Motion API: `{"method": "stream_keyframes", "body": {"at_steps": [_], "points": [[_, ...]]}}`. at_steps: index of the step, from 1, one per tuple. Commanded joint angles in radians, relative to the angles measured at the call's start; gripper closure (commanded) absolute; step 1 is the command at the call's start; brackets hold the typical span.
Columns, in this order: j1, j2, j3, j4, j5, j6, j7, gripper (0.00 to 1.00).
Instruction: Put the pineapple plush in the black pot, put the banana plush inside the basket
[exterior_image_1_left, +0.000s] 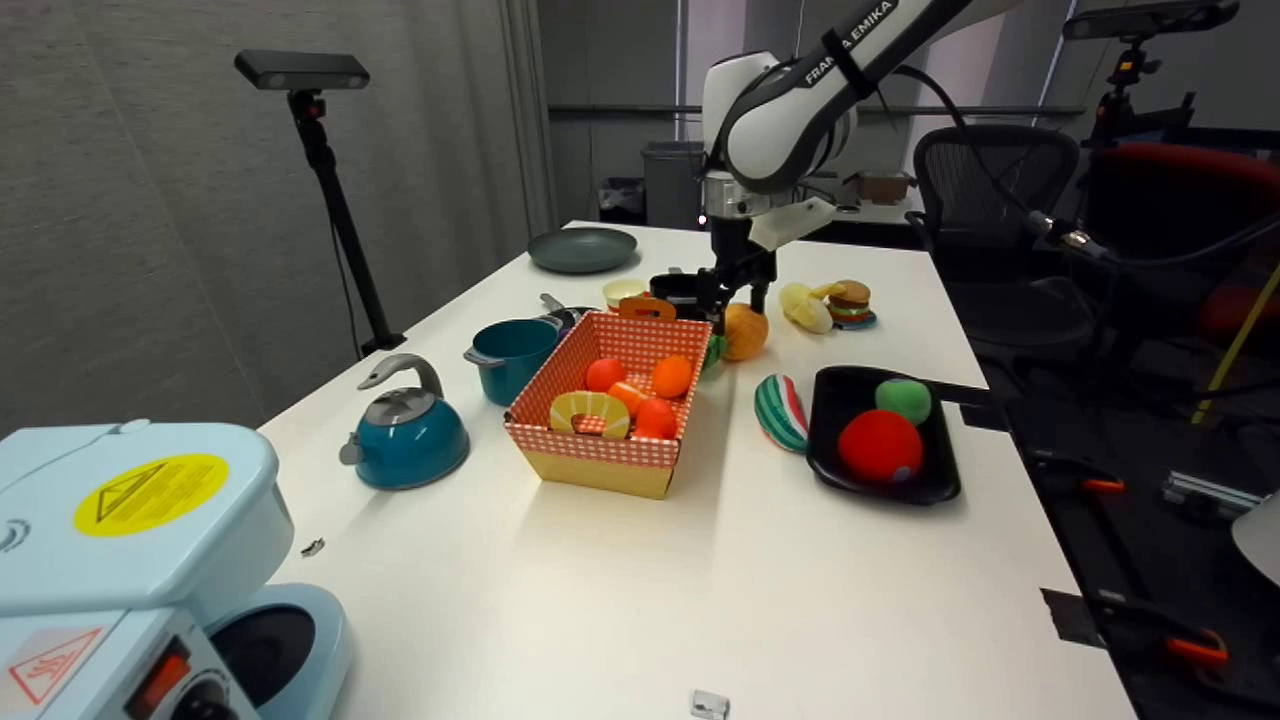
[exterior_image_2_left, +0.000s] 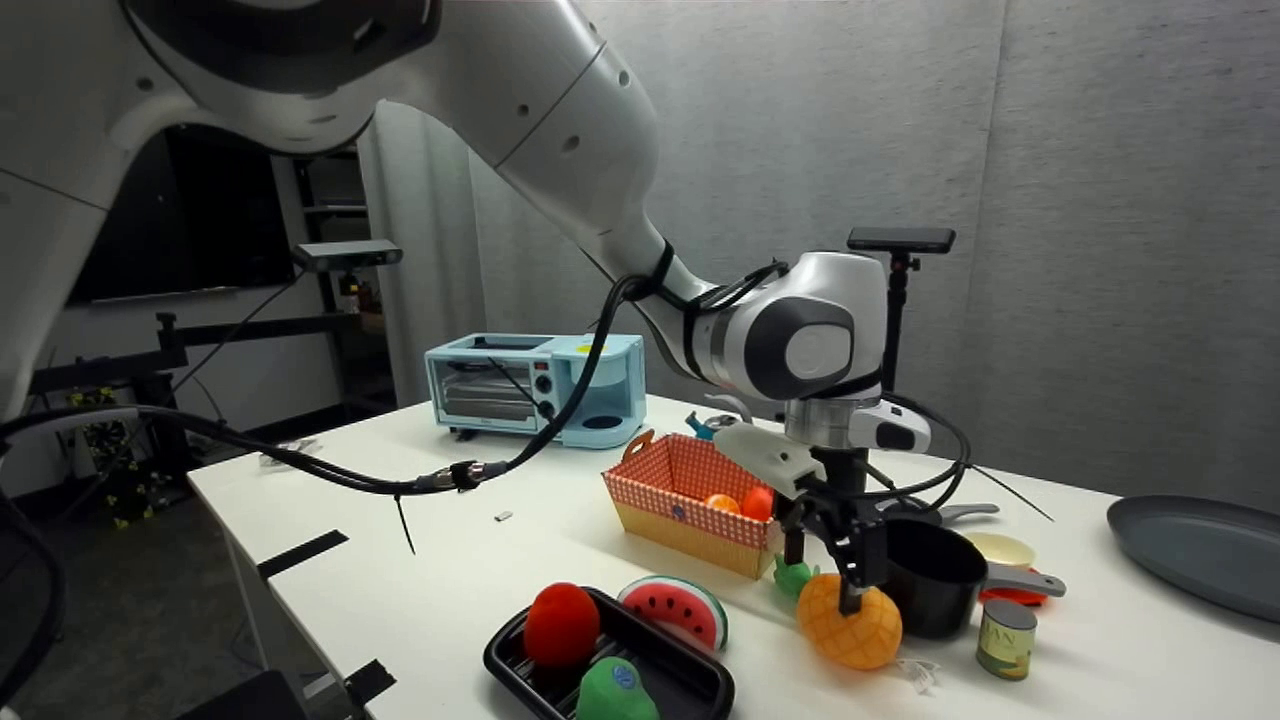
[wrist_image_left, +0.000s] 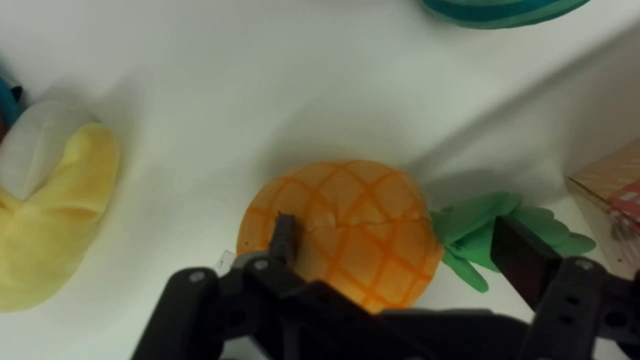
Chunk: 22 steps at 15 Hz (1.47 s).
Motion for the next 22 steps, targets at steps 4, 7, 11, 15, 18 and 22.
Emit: {"method": "stream_keyframes", "body": {"at_steps": [4,7,11,15,18,22], "points": [[-0.007,0.055,0.005,0.040,0.036,0.011,0.039,0.12],[-0.010,0.064,0.007,0.044,0.042,0.013,0.038,0.42],[-0.012,0.057,0.005,0.047,0.044,0.014,0.034,0.72],[-0.008,0.021,0.006,0.032,0.040,0.007,0.028,0.97],[-0.002,-0.028,0.009,-0.002,0.037,0.000,0.026,0.98],[-0.003,-0.118,0.010,-0.055,0.038,-0.013,0.019,0.96]]}}
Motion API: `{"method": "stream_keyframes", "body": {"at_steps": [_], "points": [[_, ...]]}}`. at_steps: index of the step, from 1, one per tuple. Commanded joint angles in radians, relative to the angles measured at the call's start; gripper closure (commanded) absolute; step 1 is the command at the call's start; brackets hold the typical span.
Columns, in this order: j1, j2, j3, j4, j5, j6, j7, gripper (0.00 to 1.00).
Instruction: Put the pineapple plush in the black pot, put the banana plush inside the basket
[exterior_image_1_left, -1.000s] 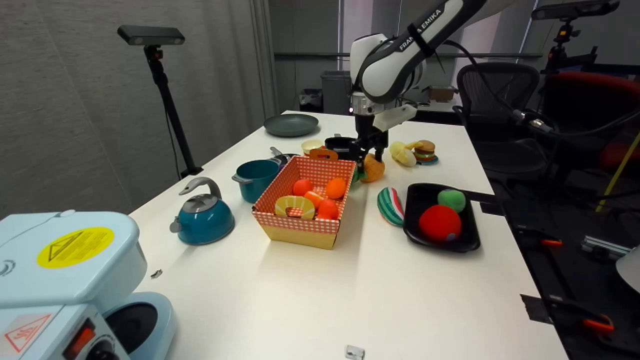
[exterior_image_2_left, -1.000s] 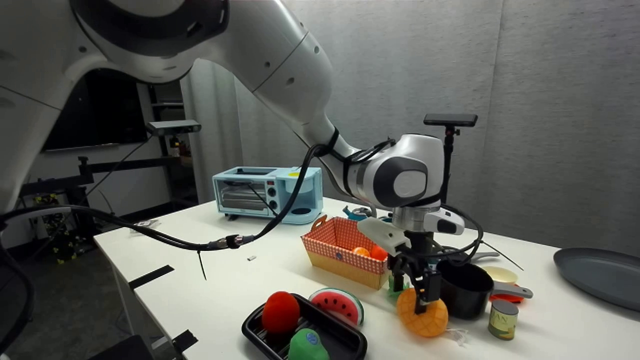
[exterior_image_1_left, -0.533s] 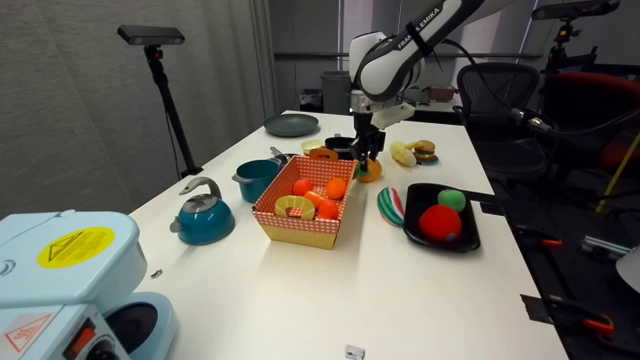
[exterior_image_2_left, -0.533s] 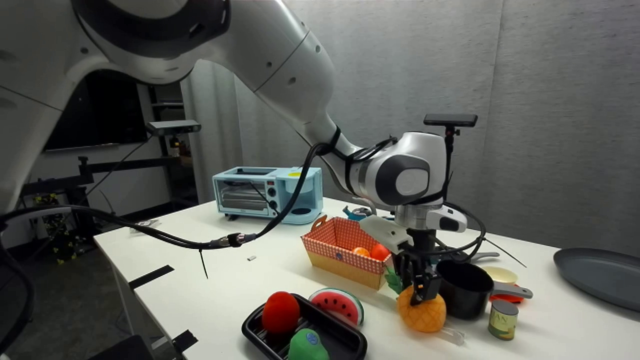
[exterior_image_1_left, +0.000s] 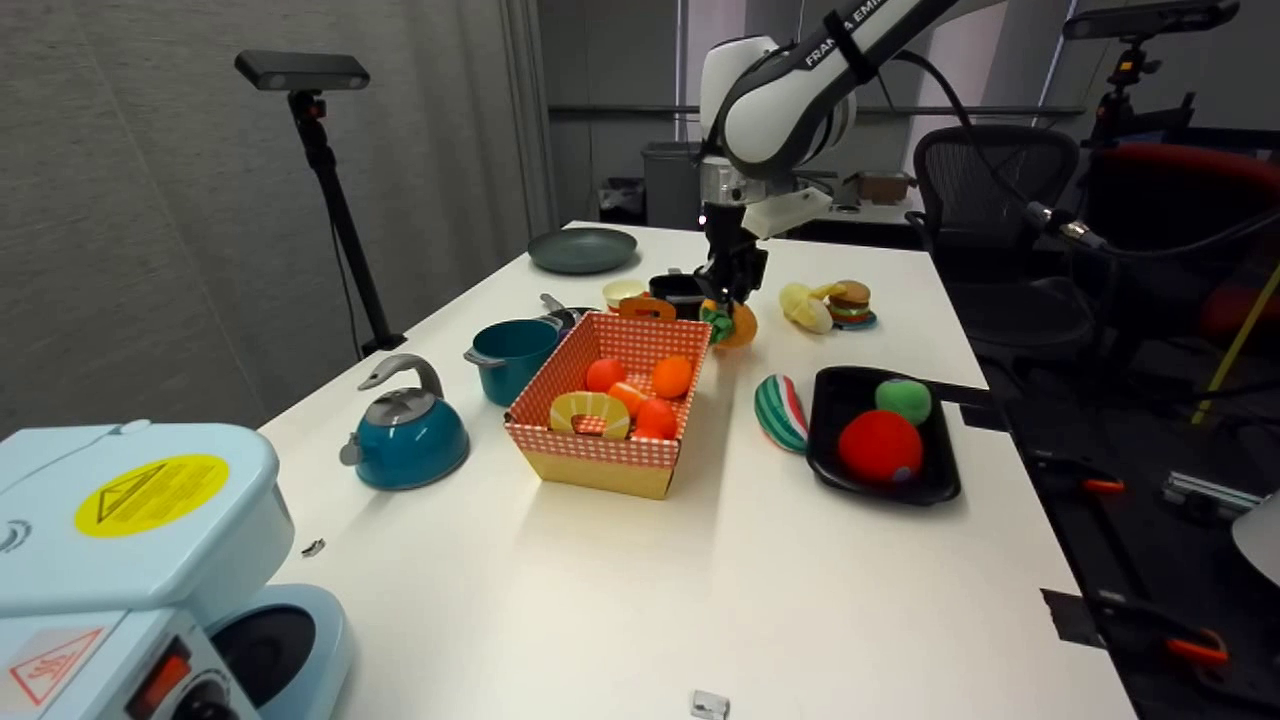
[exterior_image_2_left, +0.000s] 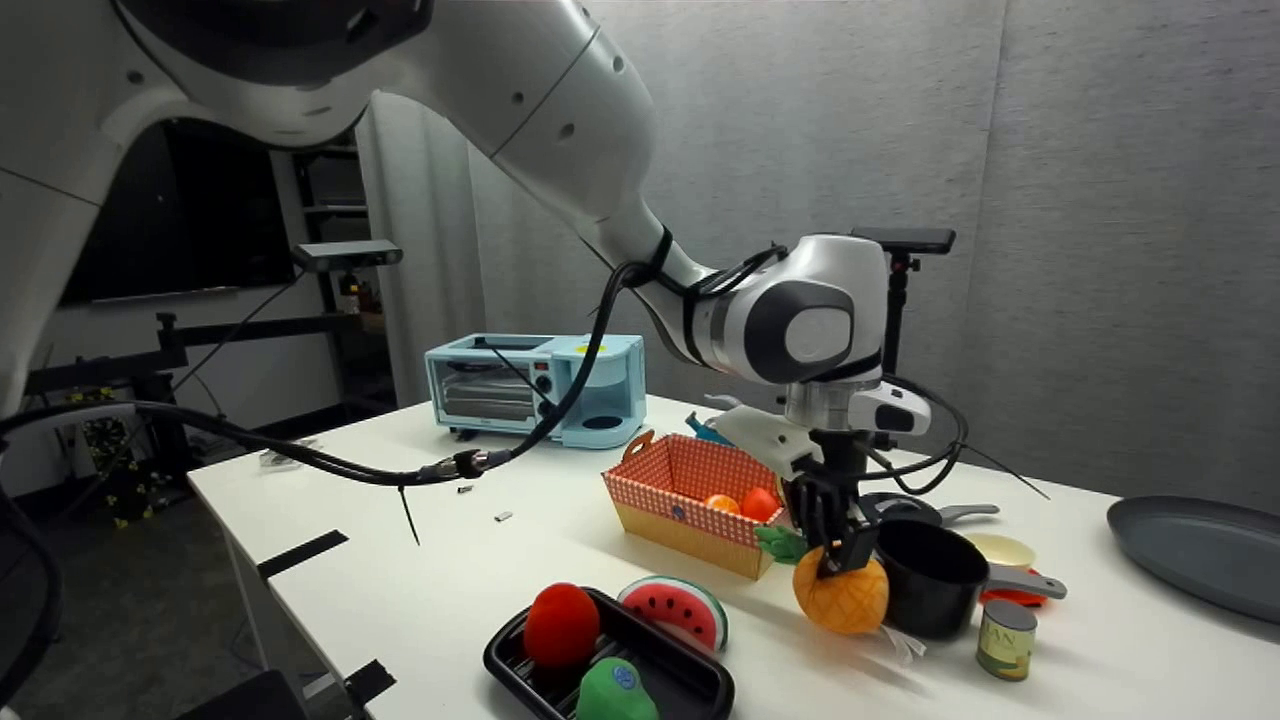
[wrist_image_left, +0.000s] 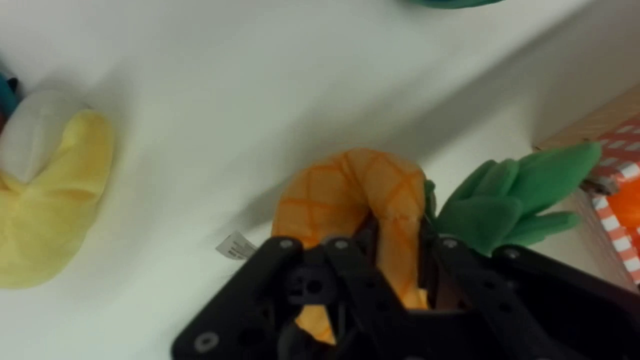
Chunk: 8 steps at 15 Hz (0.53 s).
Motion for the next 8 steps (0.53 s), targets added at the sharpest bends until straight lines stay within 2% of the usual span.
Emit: {"method": "stream_keyframes", "body": {"at_steps": [1,8], "points": [[-0.003,-0.120,-0.001,-0.080,0.024,-0.008,-0.008,0.97],[-0.021,-0.254,-0.028,-0.108,0.034,-0.003,-0.008,0.96]]}}
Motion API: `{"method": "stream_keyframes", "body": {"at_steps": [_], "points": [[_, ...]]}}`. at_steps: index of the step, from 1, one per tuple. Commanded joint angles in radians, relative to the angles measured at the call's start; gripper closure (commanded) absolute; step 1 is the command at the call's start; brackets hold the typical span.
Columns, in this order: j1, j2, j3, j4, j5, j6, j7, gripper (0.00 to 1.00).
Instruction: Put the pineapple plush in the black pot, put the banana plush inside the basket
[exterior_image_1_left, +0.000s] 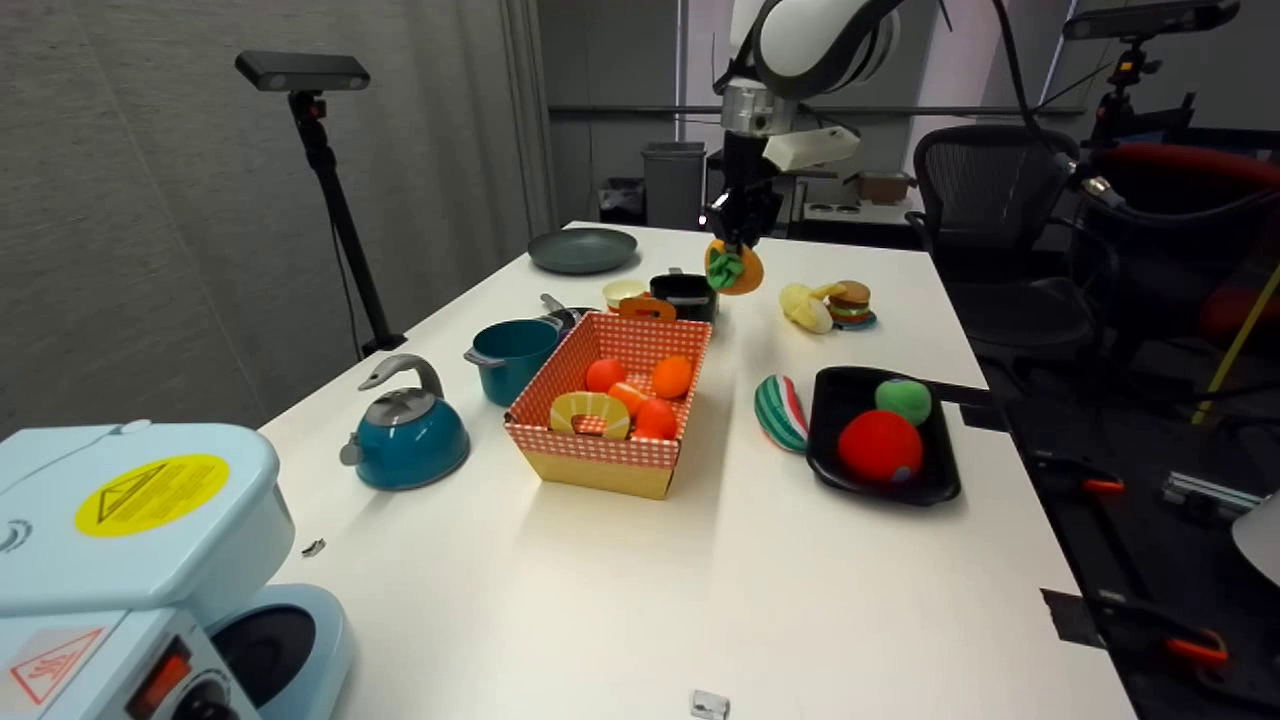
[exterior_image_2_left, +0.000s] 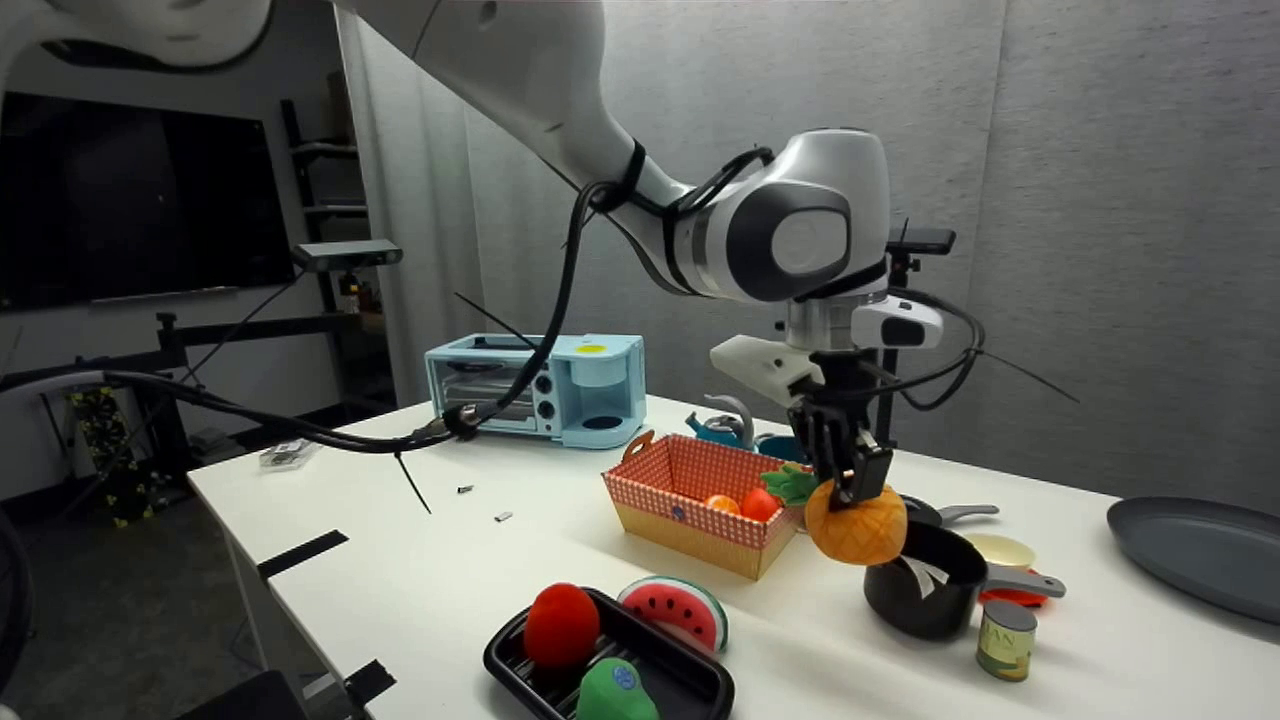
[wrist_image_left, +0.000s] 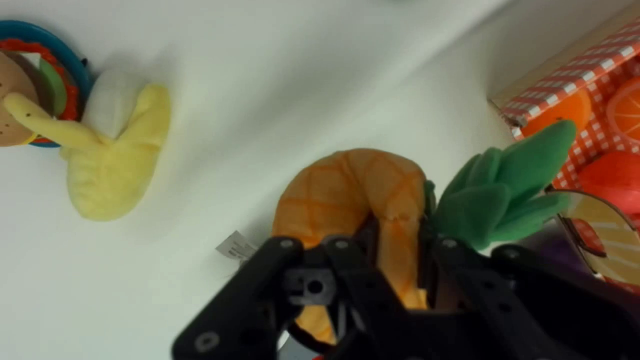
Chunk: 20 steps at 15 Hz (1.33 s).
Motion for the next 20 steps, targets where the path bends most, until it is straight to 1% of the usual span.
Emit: {"method": "stream_keyframes", "body": {"at_steps": [1,7,10,14,20], "points": [[-0.023,-0.072,-0.015,-0.023,0.035,0.000,-0.007,0.96],[-0.062,-0.044,-0.047,0.041,0.043,-0.005,-0.010,0.96],[-0.062,-0.012,-0.049,0.074,0.029,-0.010,-0.004,0.96],[-0.056,0.039,-0.036,0.134,0.035,-0.019,0.005,0.96],[-0.057,0.134,-0.011,0.263,0.049,-0.037,0.010,0.96]]}}
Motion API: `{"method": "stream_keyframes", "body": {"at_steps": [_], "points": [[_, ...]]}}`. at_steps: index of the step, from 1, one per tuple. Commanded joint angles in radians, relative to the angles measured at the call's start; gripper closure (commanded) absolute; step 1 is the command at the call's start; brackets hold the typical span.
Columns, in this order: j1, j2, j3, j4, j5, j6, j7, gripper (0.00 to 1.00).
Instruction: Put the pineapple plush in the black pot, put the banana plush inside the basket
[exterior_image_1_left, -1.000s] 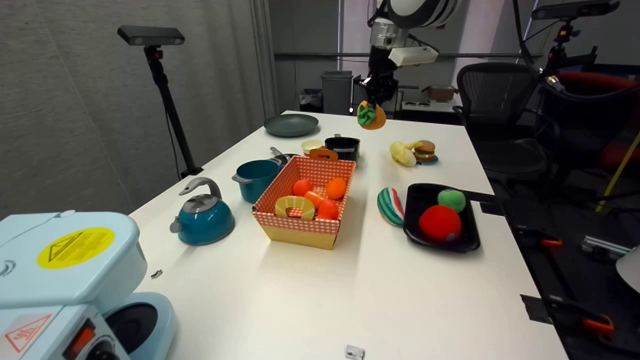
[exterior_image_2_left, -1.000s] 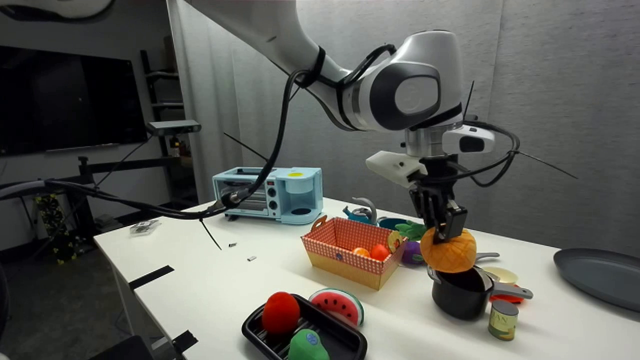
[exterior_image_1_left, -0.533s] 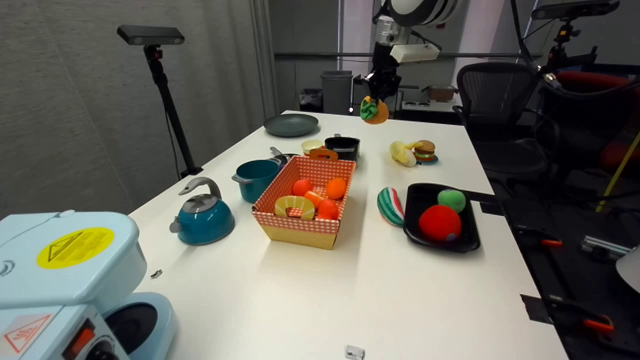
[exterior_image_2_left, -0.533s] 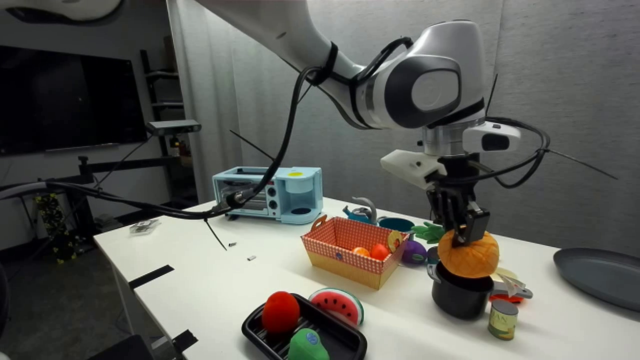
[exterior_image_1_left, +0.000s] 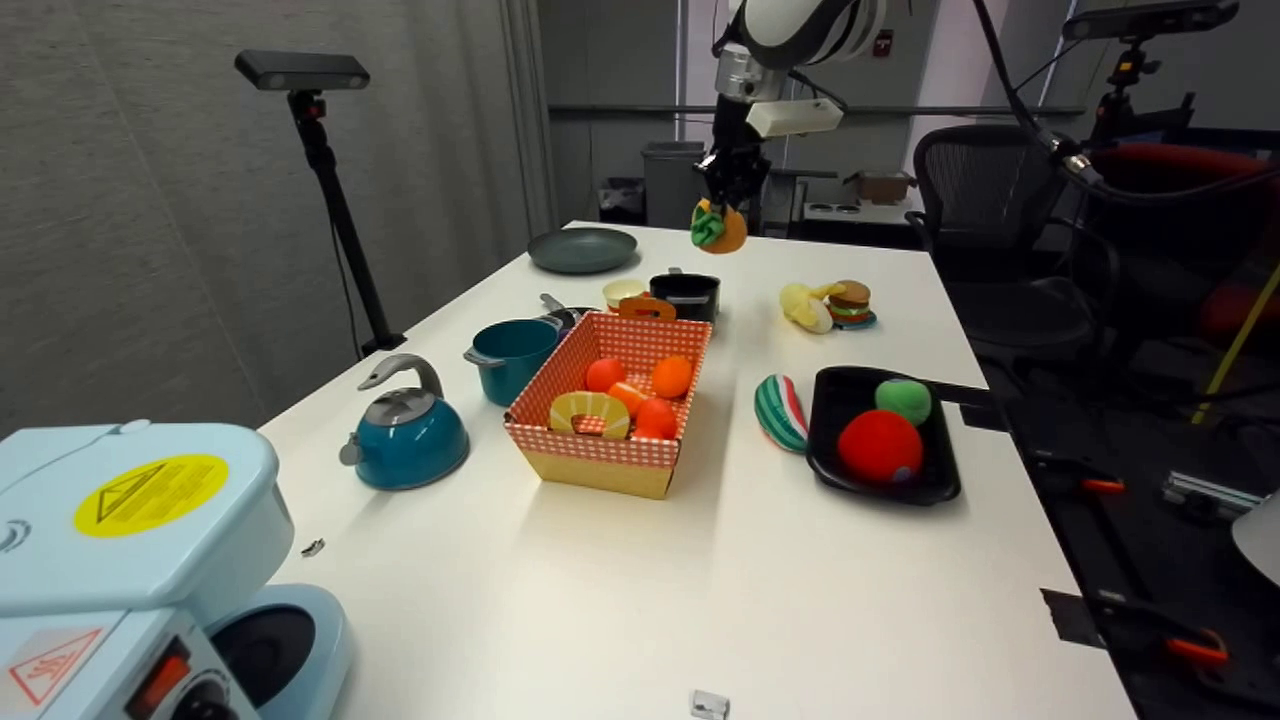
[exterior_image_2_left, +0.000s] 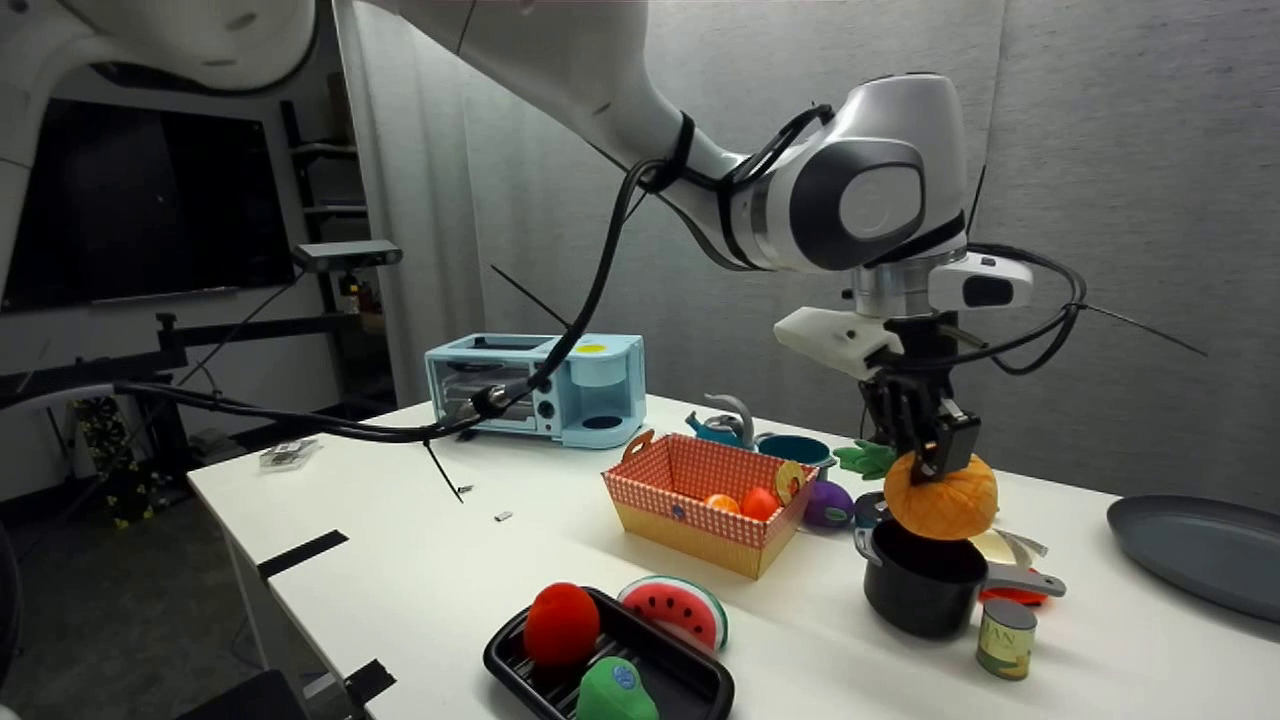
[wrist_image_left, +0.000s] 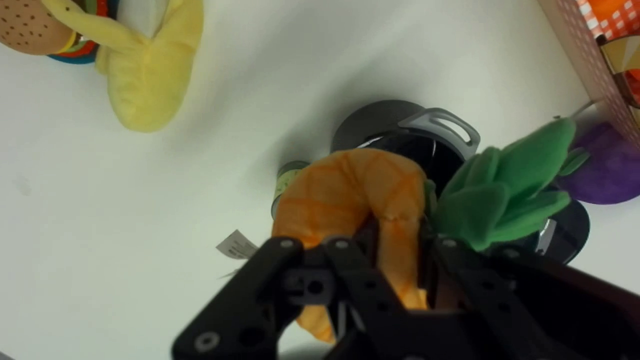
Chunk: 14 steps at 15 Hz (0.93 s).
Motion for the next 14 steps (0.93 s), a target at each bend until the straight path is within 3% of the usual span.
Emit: {"method": "stream_keyframes", "body": {"at_steps": [1,10,11,12,14], "points": [[-0.003,0.074,0.013,0.114,0.036,-0.038,0.011,0.96],[0.003,0.173,0.032,0.186,0.032,-0.047,0.019,0.96],[0.002,0.182,0.034,0.191,0.034,-0.052,0.021,0.60],[0.002,0.190,0.035,0.193,0.034,-0.054,0.021,0.59],[0.003,0.202,0.036,0.195,0.032,-0.056,0.020,0.46]]}}
